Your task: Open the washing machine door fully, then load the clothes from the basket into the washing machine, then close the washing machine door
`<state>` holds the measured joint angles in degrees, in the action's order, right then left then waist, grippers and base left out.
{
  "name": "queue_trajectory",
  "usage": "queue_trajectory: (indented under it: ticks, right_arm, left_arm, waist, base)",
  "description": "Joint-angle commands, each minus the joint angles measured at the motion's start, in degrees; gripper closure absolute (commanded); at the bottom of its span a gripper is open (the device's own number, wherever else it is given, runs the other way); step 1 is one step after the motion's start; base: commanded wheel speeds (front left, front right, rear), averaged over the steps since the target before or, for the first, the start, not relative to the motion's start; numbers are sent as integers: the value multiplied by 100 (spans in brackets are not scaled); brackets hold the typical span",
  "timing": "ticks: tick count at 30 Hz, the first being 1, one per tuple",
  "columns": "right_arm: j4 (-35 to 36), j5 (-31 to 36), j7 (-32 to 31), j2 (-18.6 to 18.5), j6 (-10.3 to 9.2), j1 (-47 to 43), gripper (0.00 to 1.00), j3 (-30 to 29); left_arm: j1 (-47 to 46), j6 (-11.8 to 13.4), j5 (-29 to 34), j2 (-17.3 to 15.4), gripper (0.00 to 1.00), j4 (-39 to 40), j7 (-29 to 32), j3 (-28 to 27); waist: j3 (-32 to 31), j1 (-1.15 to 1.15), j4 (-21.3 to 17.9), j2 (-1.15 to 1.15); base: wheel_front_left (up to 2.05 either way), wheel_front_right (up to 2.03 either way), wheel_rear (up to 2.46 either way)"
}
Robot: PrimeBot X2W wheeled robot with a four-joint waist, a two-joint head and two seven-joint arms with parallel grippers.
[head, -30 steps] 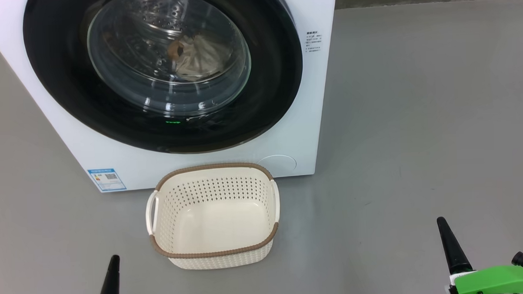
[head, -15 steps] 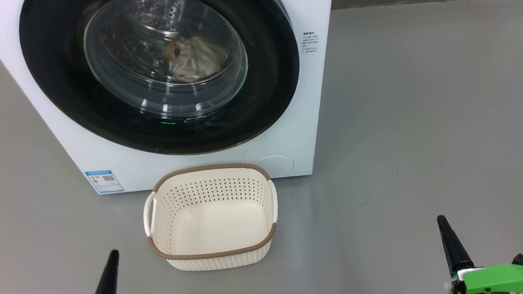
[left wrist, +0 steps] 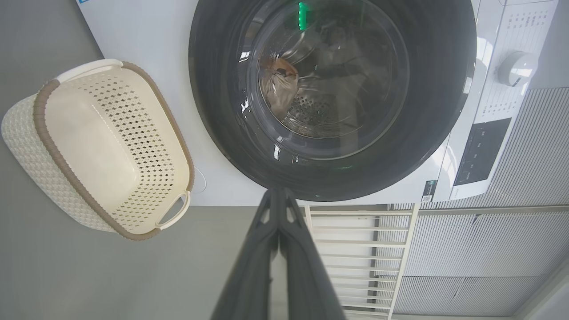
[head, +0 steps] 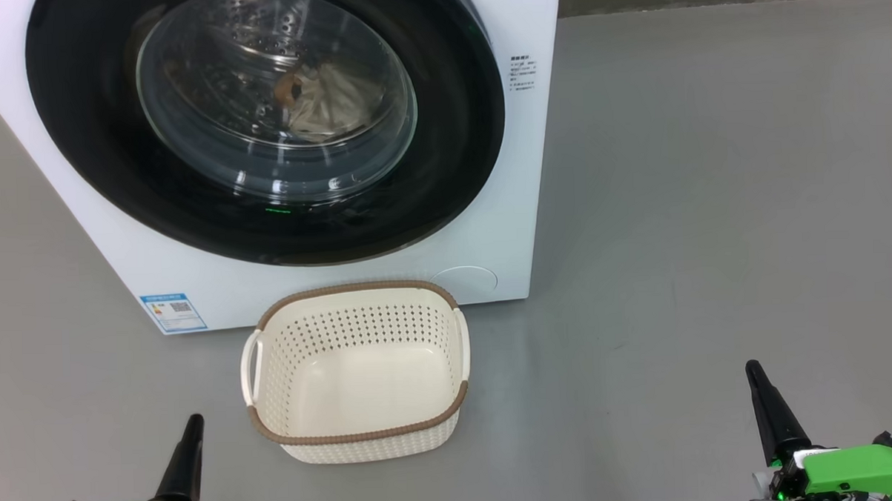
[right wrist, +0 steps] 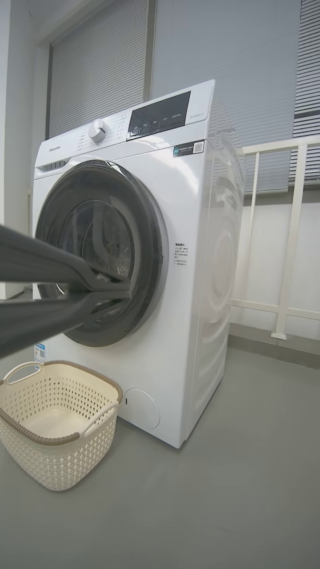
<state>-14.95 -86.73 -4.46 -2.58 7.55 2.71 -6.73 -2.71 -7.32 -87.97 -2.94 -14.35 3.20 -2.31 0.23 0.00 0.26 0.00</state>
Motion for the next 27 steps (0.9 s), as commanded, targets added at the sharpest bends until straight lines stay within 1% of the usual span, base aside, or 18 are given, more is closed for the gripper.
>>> queue_trajectory:
  ticks: [1,8,27]
  right_arm:
    - [123,-181,-46,-71,-5,294,100,91]
    - [96,-588,-160,-71,-6,342,100,75]
    - [95,-576,-172,-61,-6,343,100,60]
  left_arm:
    - [-266,-16,-153,-124,100,87,69,-199]
    - [-333,-16,-569,-124,100,38,184,-241]
    - [-336,-16,-537,-97,100,36,215,-279]
  waist:
    - [-1,0,-4,0]
    - [-5,0,-26,0]
    - [-5,0,-26,0]
  base:
    - [0,0,0]
    - [0,0,0]
    - [0,0,0]
